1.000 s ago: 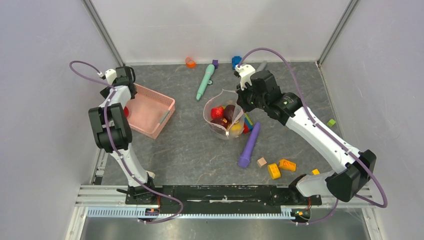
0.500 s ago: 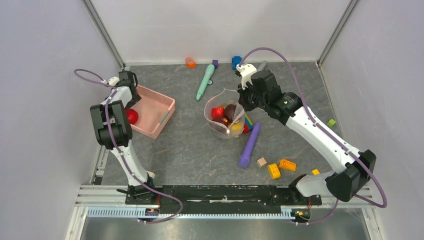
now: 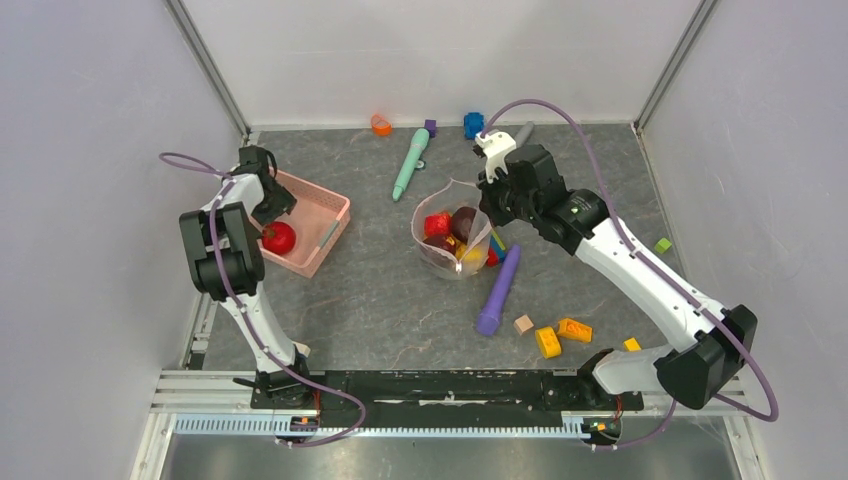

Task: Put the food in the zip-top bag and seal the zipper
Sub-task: Pick up the fake vegetable from the bin.

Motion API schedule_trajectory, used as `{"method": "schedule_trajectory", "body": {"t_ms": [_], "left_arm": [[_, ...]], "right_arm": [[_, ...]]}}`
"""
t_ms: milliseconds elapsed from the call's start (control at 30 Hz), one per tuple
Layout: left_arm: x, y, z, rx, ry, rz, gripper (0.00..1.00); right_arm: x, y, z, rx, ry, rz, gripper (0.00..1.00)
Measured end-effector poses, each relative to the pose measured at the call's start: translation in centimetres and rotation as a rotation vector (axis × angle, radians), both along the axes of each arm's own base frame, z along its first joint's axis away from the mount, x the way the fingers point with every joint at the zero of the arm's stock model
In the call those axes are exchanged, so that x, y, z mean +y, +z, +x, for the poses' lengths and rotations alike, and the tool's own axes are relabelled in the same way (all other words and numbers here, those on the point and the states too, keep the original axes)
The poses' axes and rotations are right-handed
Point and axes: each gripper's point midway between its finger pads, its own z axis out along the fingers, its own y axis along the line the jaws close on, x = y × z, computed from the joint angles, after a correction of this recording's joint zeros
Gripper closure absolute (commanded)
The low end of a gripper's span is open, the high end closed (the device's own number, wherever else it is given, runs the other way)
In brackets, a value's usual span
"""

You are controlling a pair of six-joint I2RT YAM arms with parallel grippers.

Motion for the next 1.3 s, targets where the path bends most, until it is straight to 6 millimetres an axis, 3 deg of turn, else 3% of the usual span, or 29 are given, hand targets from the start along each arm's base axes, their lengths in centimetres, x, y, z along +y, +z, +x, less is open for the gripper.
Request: {"method": "schedule_trajectory", "body": {"t_ms": [200, 367, 600, 833, 1100, 1300], "left_arm": [[-2.0, -0.2, -0.7, 0.025, -0.065, -0.097, 0.0], [-3.5, -1.3, -2.7, 0.084, -0.119, -0.152, 0.0], [-5.3, -0.2, -3.0, 0.056, -0.16, -0.201, 0.01], [-7.7, -0.4, -3.8, 0.065, -0.212, -0.245, 0.13], [-9.4, 0.6, -4.1, 0.04, -0.255, -0.276, 0.47], [-9.6, 2.2, -4.2, -0.001, -0.263, -0.274, 0.52]], "right_arm": [[-0.2, -0.1, -0.2, -0.001, 0.001, -0.001, 1.0], [-0.4, 0.1, -0.4, -0.007, 0.002, 0.0, 1.0], [-0.6, 0.0, -0.6, -0.01, 0.002, -0.001, 1.0], [-0.8, 0.4, -0.8, -0.024, 0.002, 0.006, 1.0], [-1.0, 0.6, -0.9, -0.033, 0.004, 0.007, 1.0], [-1.0, 0.6, -0.9, -0.039, 0.006, 0.005, 1.0]]}}
